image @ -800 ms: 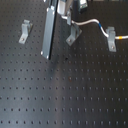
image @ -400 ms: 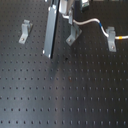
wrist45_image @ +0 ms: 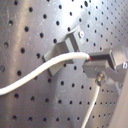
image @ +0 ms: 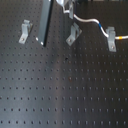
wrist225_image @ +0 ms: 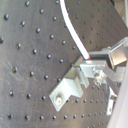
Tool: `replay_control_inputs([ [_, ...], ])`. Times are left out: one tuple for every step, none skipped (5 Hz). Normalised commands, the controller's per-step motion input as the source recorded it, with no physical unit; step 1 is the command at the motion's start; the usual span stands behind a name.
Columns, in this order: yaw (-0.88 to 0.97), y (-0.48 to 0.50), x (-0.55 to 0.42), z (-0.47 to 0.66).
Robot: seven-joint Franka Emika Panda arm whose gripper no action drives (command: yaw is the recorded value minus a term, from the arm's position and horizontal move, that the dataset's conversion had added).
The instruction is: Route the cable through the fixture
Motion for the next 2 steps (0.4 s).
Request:
replay_control_inputs([
  [0.52,0.151,0.255,-0.05],
  [0.61,0.077,0.205,-0.06],
])
